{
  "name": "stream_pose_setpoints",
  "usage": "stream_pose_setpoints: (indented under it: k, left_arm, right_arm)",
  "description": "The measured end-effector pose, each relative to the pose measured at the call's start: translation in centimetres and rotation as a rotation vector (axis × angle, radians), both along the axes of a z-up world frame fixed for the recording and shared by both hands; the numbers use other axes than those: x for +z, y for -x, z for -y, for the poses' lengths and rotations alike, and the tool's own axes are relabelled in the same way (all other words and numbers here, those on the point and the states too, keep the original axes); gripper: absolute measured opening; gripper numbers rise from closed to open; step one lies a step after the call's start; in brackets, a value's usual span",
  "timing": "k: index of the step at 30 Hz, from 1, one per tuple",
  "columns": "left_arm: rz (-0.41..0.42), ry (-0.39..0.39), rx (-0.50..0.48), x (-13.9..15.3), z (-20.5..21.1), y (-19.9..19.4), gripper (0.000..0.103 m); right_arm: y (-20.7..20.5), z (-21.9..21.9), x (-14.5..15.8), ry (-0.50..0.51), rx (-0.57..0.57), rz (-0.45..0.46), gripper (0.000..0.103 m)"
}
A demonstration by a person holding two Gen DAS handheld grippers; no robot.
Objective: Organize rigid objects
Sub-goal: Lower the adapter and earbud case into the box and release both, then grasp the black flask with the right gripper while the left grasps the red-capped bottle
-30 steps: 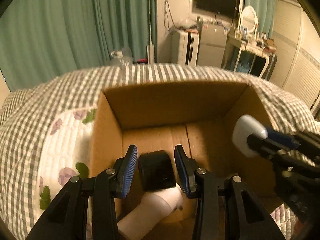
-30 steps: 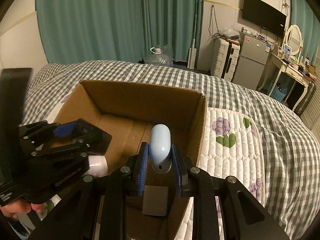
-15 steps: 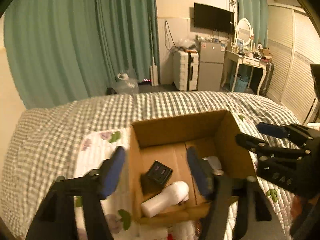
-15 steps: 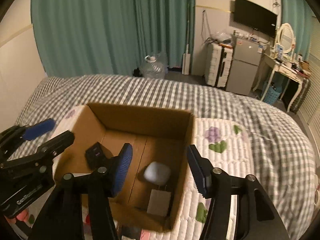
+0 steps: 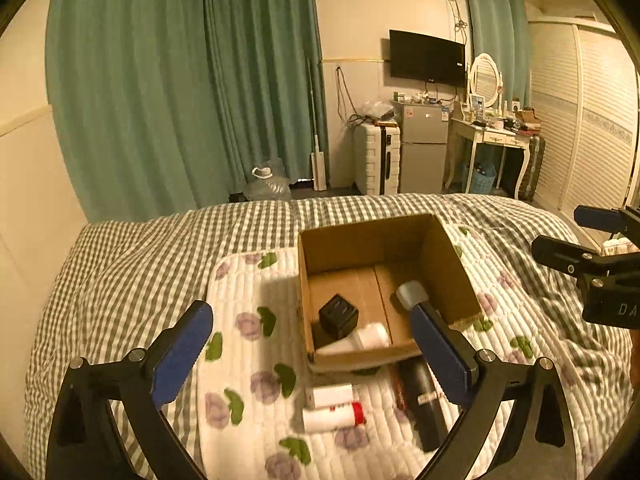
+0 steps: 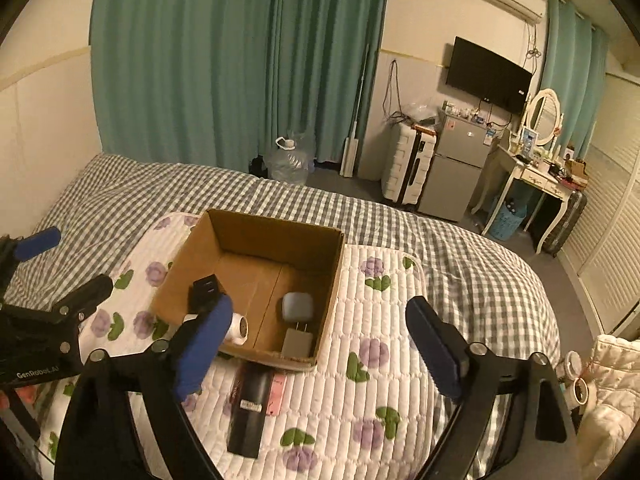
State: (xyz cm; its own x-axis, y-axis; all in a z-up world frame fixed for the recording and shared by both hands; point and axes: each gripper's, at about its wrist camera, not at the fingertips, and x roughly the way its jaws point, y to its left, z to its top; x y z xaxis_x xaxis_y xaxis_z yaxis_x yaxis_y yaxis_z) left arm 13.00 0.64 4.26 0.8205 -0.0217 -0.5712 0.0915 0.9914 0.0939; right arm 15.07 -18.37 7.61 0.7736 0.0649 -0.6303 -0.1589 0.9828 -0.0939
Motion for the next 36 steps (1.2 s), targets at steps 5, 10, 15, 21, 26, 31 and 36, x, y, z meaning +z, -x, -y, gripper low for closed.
stream_pose_setpoints:
  k: [5,10,15,21,26,31,36]
  left_arm:
    - [-0.008,0.021,0.034,-1.7,-0.7,2.0,0.102]
    - [-0.065,0.053,0.076,-5.4,-1.8,2.8,0.102]
    - [-0.122,0.061,0.113,-9.1,-2.4,2.4,0.102]
    - [-0.196,0.055,0.135,-13.0,-2.4,0.9,0.102]
    - [-0.262,0.043,0.146,-15.6,-2.0,-0.4,0.102]
    - [-0.312,0.043,0.141,-17.4,-1.2,-1.4,0.102]
    - [-0.355,0.041,0.121,-18.7,-0.1,-1.7,0.102]
  right_arm:
    - [2.0,-0.9,-1.5,0.007,0.002,-0.03,0.09]
    - [2.7,-1.5,-5.9,-0.016,-0.002,-0.1,0.09]
    - [2.1,-2.3,-11.2,-0.024,-0.002,-0.186,0.09]
    - [0.2,-3.8,-17.3,-0.028,0.018,-0.3,0.086]
    - [-1.3,-4.9,-22.2,-0.014,0.044,-0.402,0.068]
    - [-1.9,-4.9,-25.4,-0.039,0.075,-0.475,0.054]
    - [-1.6,-5.0,-25.3,-0.031,0.097,-0.459,0.044]
